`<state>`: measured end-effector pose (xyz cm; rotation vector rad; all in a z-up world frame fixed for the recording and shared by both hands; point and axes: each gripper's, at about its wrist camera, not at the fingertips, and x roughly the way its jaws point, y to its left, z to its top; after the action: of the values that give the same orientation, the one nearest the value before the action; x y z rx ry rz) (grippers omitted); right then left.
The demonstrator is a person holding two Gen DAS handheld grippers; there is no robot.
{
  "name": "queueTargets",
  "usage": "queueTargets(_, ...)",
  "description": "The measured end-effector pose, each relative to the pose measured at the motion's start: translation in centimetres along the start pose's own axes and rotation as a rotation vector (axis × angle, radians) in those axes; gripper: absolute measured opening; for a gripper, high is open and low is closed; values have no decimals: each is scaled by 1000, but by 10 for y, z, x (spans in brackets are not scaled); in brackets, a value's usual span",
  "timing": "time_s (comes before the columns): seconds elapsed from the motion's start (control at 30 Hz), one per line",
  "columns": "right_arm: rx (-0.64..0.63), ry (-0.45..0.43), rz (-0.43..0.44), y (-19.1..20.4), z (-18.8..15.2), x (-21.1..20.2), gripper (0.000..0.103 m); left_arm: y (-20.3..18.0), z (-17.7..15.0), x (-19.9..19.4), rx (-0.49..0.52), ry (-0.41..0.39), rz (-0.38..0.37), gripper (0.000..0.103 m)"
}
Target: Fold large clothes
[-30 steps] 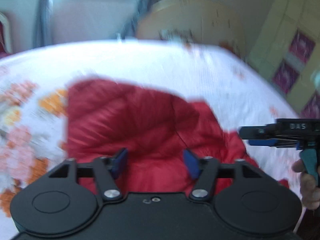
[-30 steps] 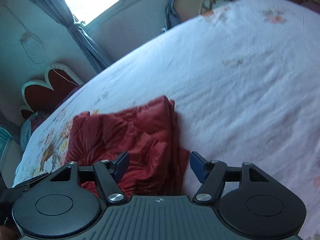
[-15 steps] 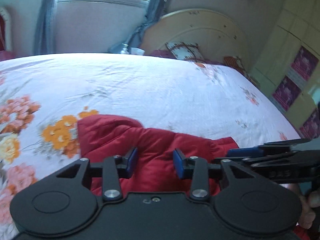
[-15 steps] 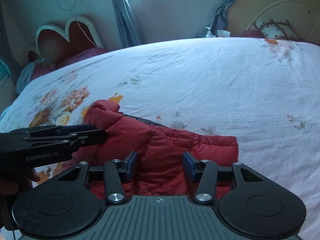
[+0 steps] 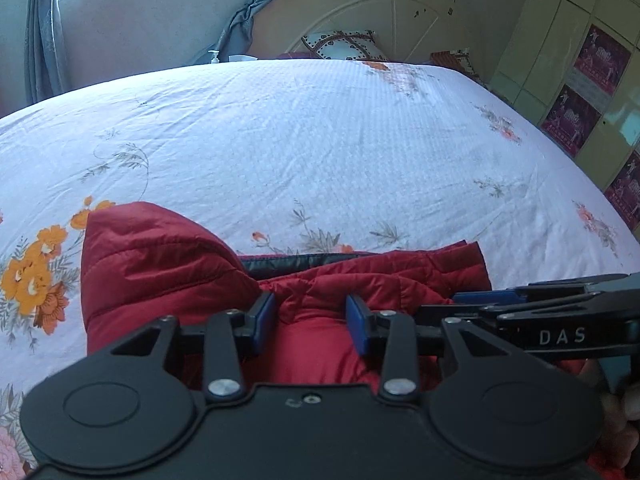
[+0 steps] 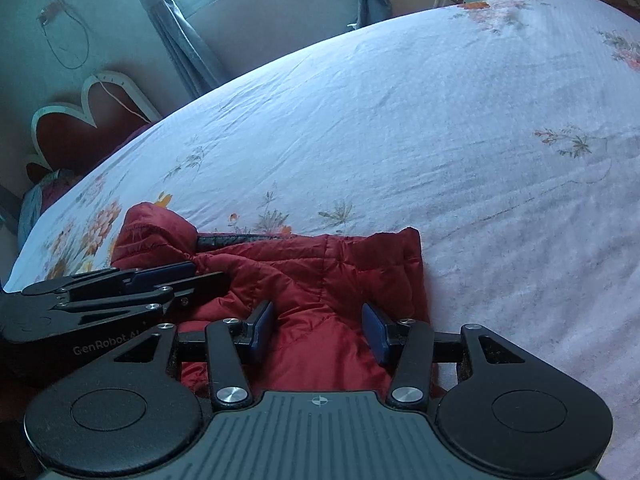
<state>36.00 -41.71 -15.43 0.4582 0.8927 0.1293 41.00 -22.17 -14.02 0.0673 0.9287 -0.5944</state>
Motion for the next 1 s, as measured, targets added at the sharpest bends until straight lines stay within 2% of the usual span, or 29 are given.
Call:
queueTargets(0.2,-38,-16,-20,8,-2,3,48,-2,1,-2,9,6,15,37)
queueTargets(0.33,-42,25,-15,7,4,1,48,-12,4,-10,57,2,56,43)
queueTargets(0.4,-13,9,-16,8,8,-15,49,-15,5,-30,55,-25,61,50)
queueTargets(0.5,-43,-49,33,14,4,-53,48,-20,-3,-69,62,-81,37,51)
queueTargets(0.7,-166,-40,75,35,-38,-91,48,-25,-50,-132,0,-126,15,51)
queueTargets(0.77,-240,-36,45,42,-57,-86,48,-25,-67,-132,-29,-104,31,51)
queueTargets(0.83,-247,-24,36,40,-68,-75,48,-23,-82,-122,-38,-96,48,52)
queueTargets(0.93,-267,-16,30,34,-82,-58,48,-29,-96,-103,39,-95,100,53)
queueTargets(1.0,-293,-23,11,36,-88,-52,48,-28,-99,-99,37,-93,107,53)
